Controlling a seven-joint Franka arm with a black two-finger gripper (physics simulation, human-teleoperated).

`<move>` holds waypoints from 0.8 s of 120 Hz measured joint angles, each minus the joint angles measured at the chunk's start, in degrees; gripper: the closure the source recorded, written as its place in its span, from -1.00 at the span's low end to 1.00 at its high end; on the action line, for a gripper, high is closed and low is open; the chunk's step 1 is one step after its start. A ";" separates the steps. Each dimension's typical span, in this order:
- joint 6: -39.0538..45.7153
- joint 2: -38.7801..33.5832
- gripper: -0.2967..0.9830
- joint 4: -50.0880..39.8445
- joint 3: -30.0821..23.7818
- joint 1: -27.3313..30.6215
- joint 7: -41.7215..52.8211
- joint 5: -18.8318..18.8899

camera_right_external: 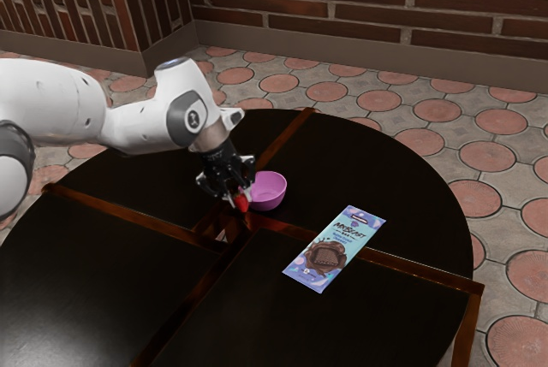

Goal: Take strawberry from the bowl

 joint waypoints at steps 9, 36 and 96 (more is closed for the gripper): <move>0.07 -4.92 0.36 -7.03 -0.98 -0.21 -0.35 0.16; 0.17 -8.54 0.32 -15.07 -2.70 -0.29 -1.39 0.22; -9.80 -17.78 -0.33 -1.30 0.38 -0.37 -2.62 9.33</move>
